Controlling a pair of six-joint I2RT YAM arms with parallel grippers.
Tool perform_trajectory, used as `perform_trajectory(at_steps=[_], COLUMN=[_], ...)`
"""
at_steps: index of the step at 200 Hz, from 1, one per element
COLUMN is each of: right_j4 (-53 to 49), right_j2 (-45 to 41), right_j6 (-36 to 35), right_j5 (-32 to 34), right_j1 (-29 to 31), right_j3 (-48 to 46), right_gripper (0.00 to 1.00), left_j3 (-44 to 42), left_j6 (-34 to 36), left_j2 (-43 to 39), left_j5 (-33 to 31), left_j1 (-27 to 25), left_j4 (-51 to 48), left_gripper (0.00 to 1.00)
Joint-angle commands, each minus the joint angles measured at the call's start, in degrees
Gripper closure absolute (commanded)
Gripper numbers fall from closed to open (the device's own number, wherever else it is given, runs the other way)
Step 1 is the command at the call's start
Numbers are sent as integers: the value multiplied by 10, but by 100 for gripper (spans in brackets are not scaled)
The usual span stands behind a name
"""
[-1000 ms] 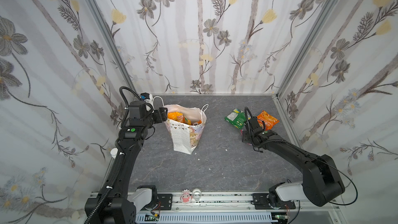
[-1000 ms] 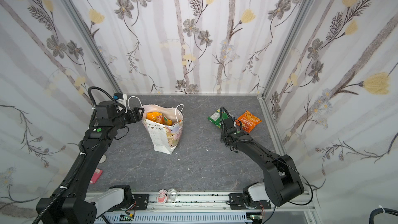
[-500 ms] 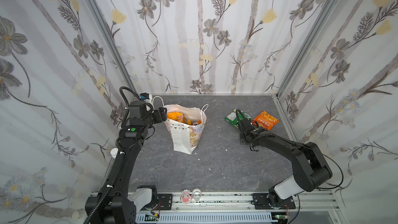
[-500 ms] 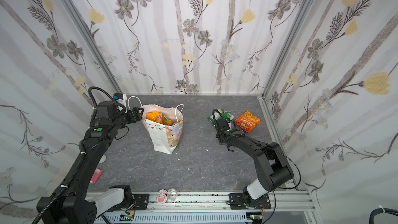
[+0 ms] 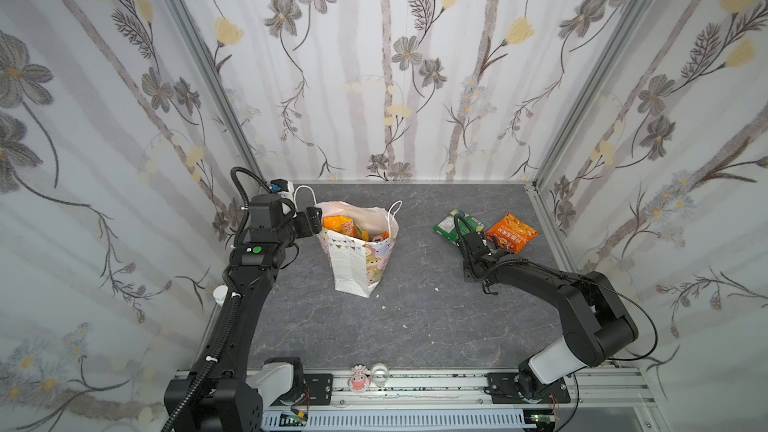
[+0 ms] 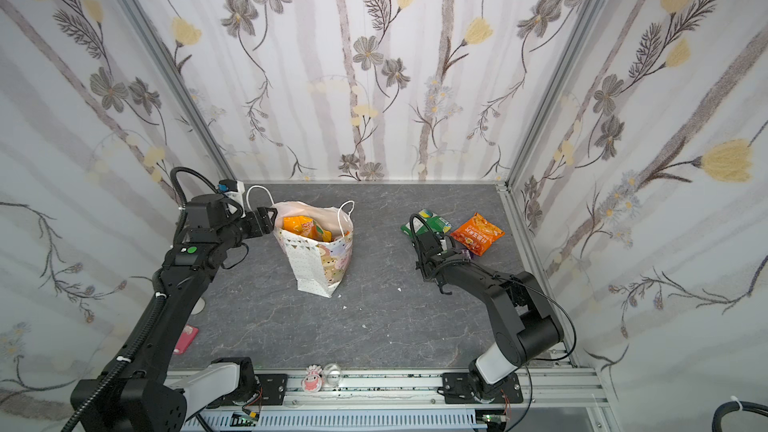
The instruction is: Place the snacks into the paper bag
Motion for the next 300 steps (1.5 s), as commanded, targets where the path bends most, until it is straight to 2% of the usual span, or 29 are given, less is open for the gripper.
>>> perform_trajectory(at_steps=[1, 52, 89, 120, 165, 222, 300], right_j4=[14, 18, 20, 17, 14, 53, 113], right_j2=[6, 30, 30, 22, -14, -94, -213], right_j6=[-4, -8, -6, -3, -3, 12, 16], right_j5=[17, 10, 5, -1, -24, -132, -240], right_j1=[-2, -4, -4, -4, -3, -6, -26], right_j3=[1, 4, 2, 0, -3, -33, -59], right_gripper=[53, 63, 88, 100, 100, 100, 100], left_j3=[0, -1, 0, -1, -1, -1, -2], left_j6=[-3, -2, -1, 0, 0, 0, 0], left_j2=[0, -2, -2, -1, -3, -4, -8], left_j5=[3, -3, -2, -4, -2, 0, 3], left_j1=[1, 1, 1, 1, 1, 0, 1], left_j4=[16, 13, 13, 12, 13, 13, 15], left_gripper=[22, 22, 22, 22, 22, 22, 22])
